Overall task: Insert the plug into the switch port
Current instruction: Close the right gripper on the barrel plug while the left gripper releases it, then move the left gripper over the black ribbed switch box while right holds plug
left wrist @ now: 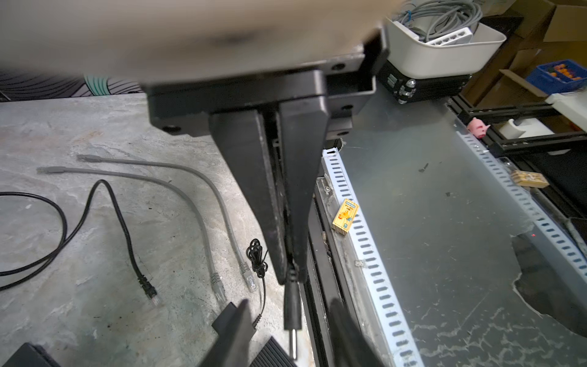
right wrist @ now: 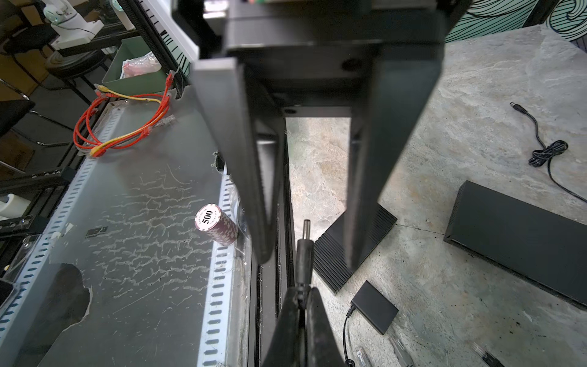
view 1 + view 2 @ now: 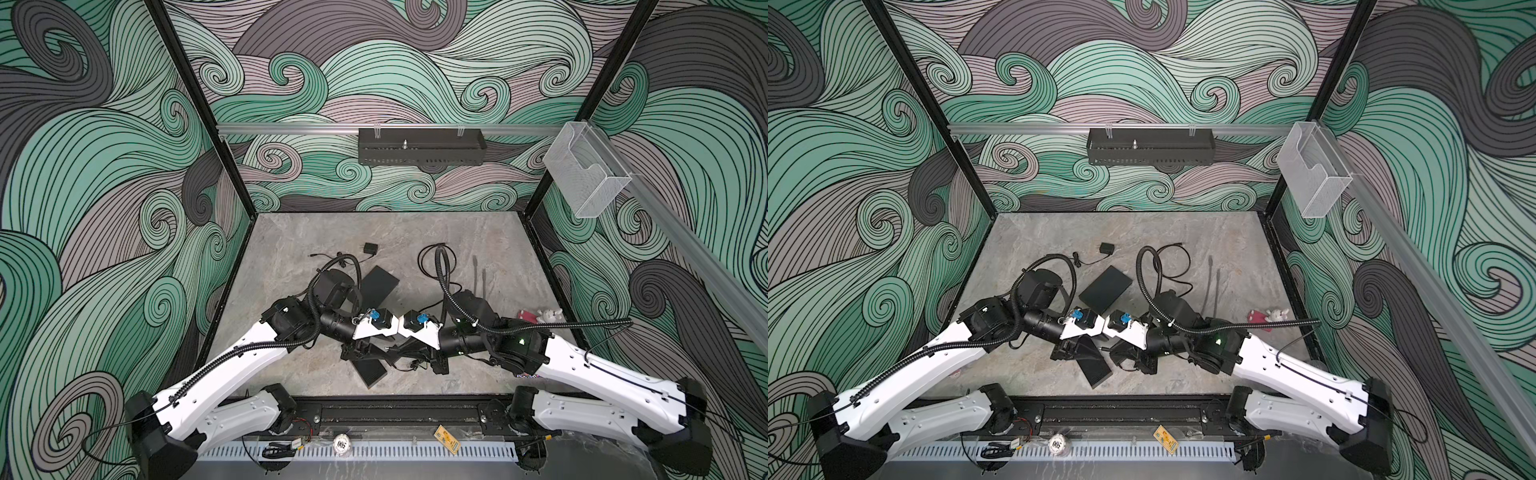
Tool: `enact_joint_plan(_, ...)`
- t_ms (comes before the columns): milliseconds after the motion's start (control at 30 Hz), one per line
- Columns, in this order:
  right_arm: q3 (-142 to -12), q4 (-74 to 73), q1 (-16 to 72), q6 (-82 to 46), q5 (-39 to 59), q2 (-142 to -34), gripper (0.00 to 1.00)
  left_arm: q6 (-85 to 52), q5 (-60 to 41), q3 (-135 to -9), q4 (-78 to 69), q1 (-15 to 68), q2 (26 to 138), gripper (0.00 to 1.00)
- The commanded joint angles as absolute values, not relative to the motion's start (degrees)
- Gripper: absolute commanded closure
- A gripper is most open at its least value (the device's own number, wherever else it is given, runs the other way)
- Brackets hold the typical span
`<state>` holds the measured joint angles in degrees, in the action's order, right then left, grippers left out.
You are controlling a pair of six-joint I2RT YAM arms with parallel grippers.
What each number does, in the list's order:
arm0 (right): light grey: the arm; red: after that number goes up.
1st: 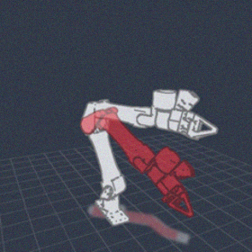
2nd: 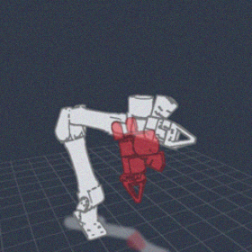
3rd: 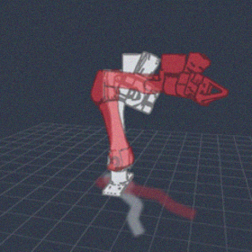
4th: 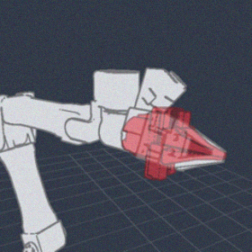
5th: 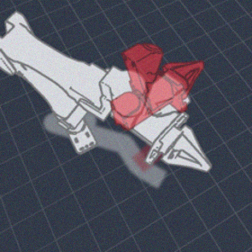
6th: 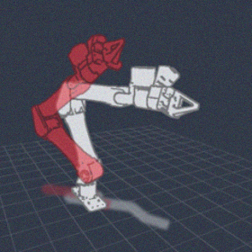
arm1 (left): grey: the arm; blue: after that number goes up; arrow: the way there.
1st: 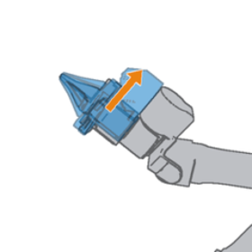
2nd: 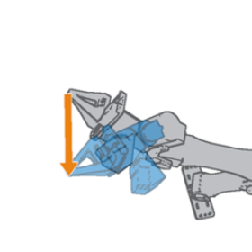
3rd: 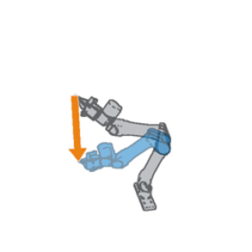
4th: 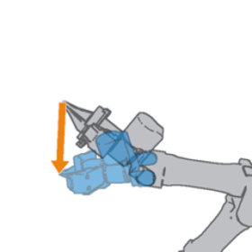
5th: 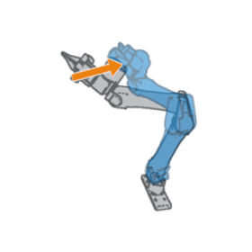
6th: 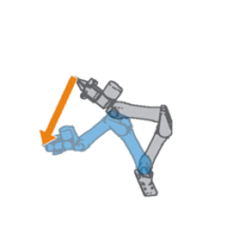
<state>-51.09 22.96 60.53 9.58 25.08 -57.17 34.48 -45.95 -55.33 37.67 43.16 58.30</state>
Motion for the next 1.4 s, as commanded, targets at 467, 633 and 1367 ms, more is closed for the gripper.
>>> enact_joint_plan(467,-54.79,25.78,42.63,9.62,10.16,-53.09,1.00,-30.06,-13.72,-50.48,31.20,38.52,61.41,0.15)
enact_joint_plan(633,-49.93,21.26,42.71,4.50,13.14,-51.82,1.00,-42.41,-17.01,-44.30,31.27,38.76,62.90,0.20)
enact_joint_plan(1367,-32.48,20.30,43.51,-1.47,13.22,-29.43,1.00,-66.90,-9.31,-48.77,40.43,41.96,85.53,0.01)
